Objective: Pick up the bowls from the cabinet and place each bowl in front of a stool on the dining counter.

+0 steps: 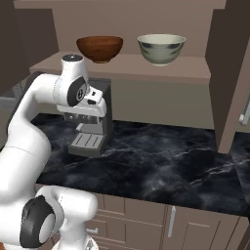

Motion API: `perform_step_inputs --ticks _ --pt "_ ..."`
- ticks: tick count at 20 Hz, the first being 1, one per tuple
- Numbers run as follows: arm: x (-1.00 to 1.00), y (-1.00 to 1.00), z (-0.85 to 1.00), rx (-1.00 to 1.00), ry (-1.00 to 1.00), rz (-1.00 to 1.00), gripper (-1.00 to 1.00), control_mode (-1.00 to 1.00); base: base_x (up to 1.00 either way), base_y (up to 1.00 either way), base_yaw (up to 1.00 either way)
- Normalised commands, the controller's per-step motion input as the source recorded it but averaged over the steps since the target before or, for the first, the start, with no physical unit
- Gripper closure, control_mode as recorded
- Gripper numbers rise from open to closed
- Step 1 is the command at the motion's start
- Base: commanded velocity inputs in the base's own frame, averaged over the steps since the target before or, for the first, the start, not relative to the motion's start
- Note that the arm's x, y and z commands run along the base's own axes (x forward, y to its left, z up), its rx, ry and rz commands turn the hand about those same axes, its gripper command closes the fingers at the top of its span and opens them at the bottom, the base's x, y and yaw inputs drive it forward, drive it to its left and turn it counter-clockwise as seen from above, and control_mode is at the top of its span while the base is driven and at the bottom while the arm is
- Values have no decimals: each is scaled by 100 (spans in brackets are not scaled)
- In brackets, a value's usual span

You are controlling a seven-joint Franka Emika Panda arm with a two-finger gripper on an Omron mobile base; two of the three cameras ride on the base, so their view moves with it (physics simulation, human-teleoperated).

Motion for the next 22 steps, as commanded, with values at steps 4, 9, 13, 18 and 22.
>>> perform_step_inputs --ticks 4,9,13,18,22 --pt "-6 0 0 0 -10 0 -100 -100 0 0 0" --pt "-18 0 17 0 -29 0 -100 -100 0 0 0" --pt "-7 0 25 0 -31 0 -100 -100 0 0 0" --pt "0 -4 63 7 -21 -2 -100 -100 0 0 0" --pt "0 -8 73 21 -5 -11 -100 -100 0 0 0"
